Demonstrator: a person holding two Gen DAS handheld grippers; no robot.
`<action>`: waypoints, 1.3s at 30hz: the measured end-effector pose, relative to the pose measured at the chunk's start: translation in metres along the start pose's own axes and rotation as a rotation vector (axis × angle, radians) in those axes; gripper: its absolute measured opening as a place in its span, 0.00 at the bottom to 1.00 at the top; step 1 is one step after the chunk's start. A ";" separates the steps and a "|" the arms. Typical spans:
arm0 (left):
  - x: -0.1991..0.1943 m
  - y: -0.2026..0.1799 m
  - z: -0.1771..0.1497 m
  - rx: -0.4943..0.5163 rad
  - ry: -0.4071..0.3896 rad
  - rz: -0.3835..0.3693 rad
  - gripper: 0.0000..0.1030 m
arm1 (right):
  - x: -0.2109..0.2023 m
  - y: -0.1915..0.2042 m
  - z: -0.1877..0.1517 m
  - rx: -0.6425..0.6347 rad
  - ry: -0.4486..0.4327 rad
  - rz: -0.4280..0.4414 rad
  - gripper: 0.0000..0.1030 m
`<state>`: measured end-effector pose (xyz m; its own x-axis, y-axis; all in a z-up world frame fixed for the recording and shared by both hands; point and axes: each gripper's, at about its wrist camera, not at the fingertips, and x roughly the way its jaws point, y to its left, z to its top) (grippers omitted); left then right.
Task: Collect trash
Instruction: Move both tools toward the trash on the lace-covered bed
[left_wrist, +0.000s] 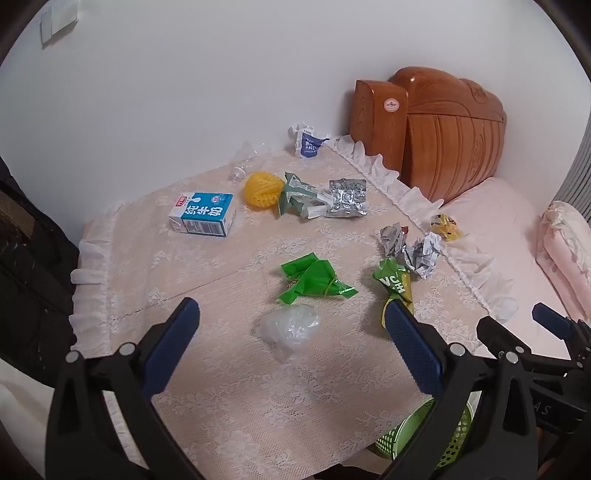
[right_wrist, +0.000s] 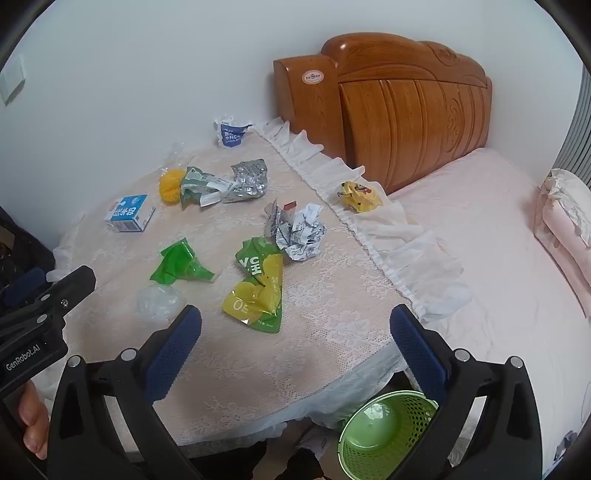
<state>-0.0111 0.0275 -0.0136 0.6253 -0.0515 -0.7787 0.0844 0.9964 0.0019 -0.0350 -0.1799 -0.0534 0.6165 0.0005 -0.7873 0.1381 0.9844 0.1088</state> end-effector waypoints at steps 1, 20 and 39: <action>0.000 0.000 0.000 -0.001 0.000 0.000 0.93 | 0.000 0.001 -0.001 0.003 -0.001 -0.003 0.98; 0.007 0.002 0.002 -0.003 0.004 0.005 0.93 | 0.002 0.002 0.003 0.005 -0.009 -0.001 0.98; 0.008 0.006 0.001 -0.007 0.008 0.008 0.93 | 0.003 0.002 0.003 0.001 -0.007 -0.002 0.98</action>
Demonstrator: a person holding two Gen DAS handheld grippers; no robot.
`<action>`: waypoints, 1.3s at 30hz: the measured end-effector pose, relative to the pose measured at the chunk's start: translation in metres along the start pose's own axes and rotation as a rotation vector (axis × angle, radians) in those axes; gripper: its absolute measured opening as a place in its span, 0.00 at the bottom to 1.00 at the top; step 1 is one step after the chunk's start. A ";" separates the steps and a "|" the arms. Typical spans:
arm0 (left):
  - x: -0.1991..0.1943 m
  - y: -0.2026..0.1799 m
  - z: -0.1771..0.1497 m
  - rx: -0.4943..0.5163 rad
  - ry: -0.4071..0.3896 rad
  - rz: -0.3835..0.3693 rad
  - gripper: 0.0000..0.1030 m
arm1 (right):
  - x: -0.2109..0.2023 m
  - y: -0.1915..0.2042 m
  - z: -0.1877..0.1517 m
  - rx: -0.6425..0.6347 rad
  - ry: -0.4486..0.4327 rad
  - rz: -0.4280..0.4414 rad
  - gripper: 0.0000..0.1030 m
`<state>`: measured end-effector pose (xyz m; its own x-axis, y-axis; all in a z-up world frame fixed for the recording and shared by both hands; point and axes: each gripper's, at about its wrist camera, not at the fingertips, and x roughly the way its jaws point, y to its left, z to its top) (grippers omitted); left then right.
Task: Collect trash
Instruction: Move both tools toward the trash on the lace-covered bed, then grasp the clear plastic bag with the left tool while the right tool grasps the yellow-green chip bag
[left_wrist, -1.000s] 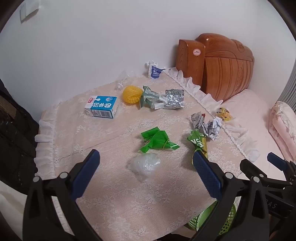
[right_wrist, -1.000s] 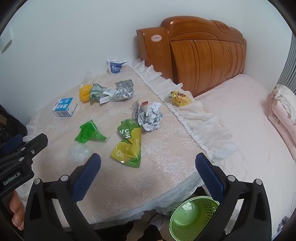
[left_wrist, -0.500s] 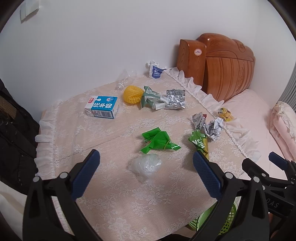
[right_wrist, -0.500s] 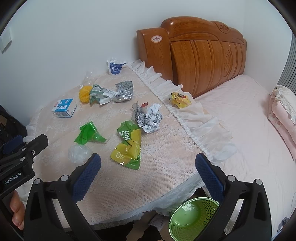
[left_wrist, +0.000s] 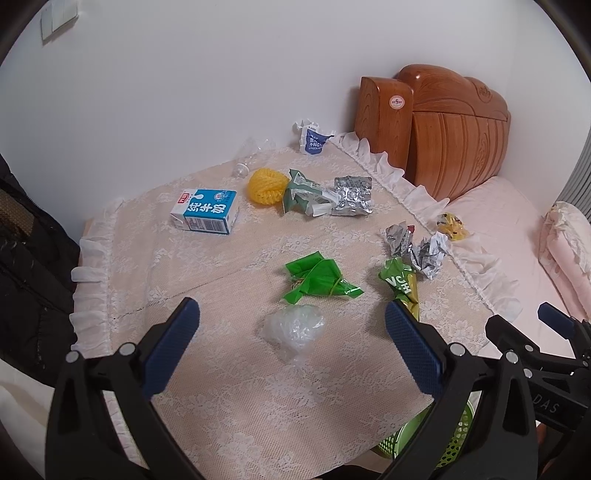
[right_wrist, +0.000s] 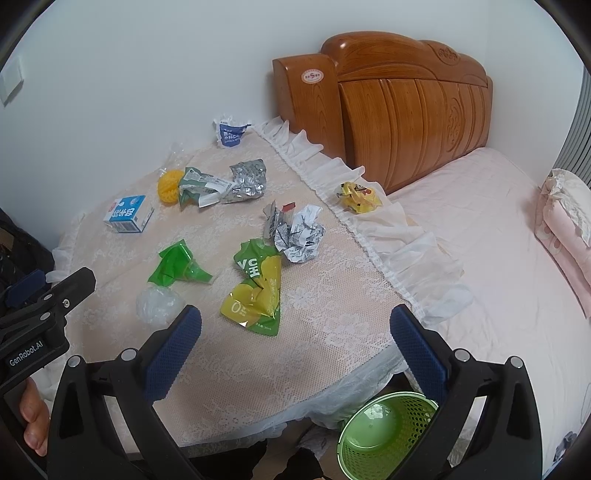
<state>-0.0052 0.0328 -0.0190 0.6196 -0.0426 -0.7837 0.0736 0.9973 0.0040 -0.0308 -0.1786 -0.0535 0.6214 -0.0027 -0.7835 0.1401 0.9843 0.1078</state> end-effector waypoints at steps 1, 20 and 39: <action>0.000 0.000 0.000 0.000 0.000 0.001 0.93 | 0.000 0.000 0.000 0.001 -0.001 0.001 0.98; 0.019 0.011 -0.009 0.007 0.060 -0.002 0.93 | 0.009 -0.002 -0.008 0.002 0.027 -0.019 0.98; 0.118 -0.011 -0.013 0.257 0.172 -0.132 0.93 | 0.060 -0.046 -0.042 0.237 0.172 0.008 0.98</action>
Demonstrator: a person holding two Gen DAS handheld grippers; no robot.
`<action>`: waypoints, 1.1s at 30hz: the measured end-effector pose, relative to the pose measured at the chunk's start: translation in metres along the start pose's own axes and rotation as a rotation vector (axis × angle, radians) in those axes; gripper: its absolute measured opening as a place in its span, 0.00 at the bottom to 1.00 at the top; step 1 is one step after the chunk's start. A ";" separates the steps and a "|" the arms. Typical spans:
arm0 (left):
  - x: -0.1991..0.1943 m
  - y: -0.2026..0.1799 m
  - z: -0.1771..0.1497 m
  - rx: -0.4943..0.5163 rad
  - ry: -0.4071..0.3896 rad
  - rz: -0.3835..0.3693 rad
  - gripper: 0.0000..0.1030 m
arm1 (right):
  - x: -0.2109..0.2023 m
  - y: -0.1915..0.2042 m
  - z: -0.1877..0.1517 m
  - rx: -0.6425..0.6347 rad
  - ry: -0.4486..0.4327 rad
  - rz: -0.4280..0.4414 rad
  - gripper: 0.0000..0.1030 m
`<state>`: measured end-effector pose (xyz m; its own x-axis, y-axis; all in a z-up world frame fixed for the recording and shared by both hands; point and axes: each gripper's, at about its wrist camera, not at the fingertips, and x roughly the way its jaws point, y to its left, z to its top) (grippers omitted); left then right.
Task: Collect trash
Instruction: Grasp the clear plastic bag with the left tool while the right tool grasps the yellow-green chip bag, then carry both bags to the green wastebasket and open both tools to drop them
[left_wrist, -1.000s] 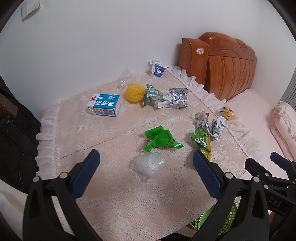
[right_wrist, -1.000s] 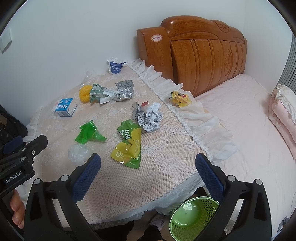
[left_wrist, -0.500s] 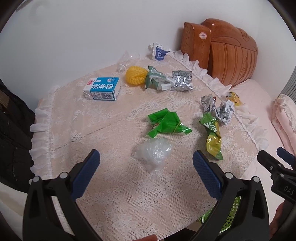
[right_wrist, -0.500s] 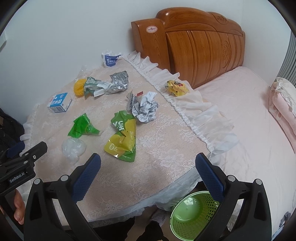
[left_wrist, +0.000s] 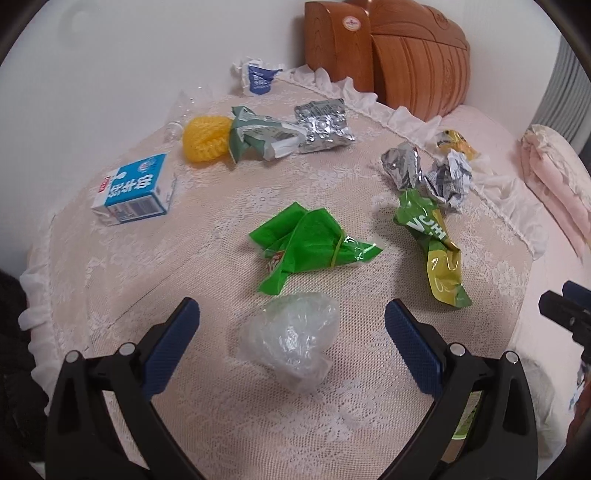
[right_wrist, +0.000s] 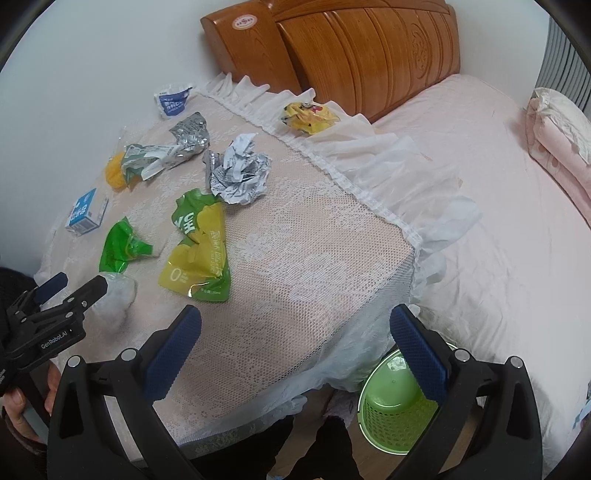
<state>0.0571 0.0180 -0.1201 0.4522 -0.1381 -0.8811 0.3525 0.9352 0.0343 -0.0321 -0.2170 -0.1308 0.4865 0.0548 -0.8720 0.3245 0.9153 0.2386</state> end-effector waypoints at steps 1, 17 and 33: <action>0.006 -0.001 -0.001 0.028 0.011 -0.006 0.93 | 0.002 -0.001 0.000 0.009 0.006 -0.001 0.98; 0.021 0.028 -0.026 0.035 0.054 -0.067 0.39 | 0.051 0.052 0.025 -0.005 0.071 0.027 0.98; -0.021 0.044 -0.029 0.058 -0.035 -0.118 0.37 | 0.078 0.088 0.034 -0.010 0.083 0.006 0.50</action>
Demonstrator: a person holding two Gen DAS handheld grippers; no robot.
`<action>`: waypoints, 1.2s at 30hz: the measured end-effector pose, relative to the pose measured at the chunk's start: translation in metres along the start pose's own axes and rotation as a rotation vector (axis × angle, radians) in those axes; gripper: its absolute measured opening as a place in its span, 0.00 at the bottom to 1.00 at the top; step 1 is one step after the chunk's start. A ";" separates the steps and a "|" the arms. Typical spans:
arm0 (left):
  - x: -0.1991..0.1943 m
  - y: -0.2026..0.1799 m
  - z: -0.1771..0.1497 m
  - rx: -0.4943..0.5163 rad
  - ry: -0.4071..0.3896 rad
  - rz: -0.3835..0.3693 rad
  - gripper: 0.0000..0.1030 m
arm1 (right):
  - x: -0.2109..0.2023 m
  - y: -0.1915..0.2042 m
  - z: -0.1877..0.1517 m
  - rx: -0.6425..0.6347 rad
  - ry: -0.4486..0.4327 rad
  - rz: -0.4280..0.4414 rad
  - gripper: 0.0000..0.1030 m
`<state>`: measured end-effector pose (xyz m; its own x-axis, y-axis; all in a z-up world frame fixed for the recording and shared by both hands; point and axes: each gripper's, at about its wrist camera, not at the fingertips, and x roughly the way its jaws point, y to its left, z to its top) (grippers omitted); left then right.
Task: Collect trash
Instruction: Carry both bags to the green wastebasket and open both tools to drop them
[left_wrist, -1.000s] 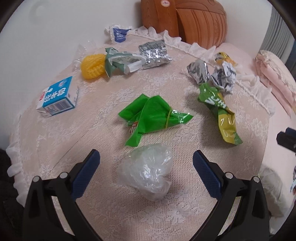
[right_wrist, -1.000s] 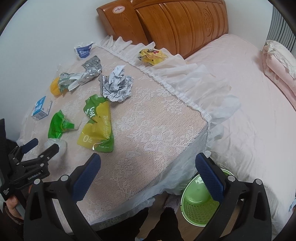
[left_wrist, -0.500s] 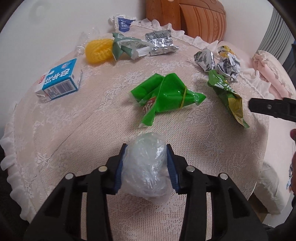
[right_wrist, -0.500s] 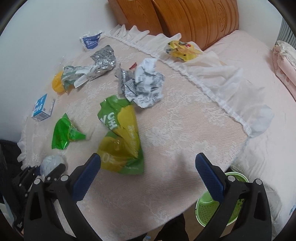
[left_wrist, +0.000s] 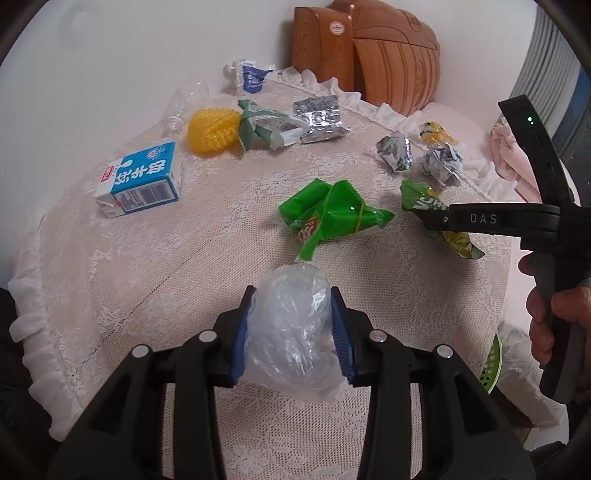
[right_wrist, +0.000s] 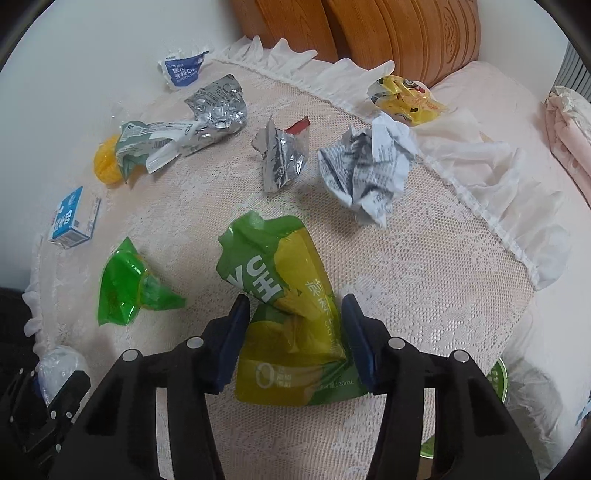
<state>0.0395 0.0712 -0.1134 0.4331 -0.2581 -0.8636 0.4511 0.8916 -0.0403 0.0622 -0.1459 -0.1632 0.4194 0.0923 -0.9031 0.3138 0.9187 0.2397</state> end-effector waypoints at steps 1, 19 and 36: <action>-0.001 -0.006 0.001 0.026 0.000 -0.010 0.37 | -0.006 -0.001 -0.005 0.001 -0.002 0.019 0.50; -0.011 -0.264 0.001 0.410 0.060 -0.313 0.37 | -0.031 -0.272 -0.173 0.258 0.177 -0.236 0.87; 0.012 -0.440 -0.040 0.578 0.210 -0.455 0.85 | -0.114 -0.414 -0.202 0.389 0.041 -0.296 0.98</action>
<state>-0.1846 -0.3091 -0.1263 -0.0244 -0.4260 -0.9044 0.9111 0.3629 -0.1955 -0.2876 -0.4595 -0.2316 0.2324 -0.1287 -0.9641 0.7129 0.6968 0.0788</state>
